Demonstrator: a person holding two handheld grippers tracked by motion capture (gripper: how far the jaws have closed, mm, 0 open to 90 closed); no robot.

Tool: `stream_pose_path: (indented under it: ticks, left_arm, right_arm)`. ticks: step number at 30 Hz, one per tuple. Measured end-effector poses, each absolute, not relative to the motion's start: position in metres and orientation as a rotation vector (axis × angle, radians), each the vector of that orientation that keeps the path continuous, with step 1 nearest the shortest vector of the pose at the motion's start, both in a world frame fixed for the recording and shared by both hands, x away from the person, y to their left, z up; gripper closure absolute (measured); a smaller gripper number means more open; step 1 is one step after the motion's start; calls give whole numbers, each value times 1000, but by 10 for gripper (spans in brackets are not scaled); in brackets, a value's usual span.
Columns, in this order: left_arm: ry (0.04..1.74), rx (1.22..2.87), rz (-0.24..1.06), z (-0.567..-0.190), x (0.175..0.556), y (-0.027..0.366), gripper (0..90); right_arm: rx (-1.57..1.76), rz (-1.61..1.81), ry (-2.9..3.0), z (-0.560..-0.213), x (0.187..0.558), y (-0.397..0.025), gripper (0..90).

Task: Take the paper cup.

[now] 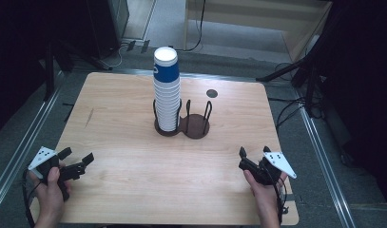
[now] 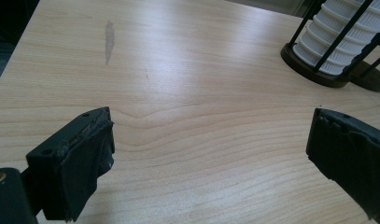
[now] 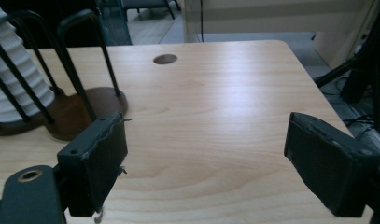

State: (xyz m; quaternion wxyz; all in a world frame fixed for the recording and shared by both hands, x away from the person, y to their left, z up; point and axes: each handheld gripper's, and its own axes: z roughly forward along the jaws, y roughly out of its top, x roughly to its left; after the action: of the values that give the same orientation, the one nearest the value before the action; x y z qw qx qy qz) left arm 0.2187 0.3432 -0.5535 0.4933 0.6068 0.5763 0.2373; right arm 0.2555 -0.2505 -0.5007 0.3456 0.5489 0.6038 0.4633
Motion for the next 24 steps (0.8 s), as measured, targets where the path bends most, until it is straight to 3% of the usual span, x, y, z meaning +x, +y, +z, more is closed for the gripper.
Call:
stream_pose_path:
  ticks: [24]
  left_arm:
    - [1390, 1474, 582, -553, 217, 342, 19]
  right_arm:
    - [1315, 1270, 1615, -450, 276, -200, 131]
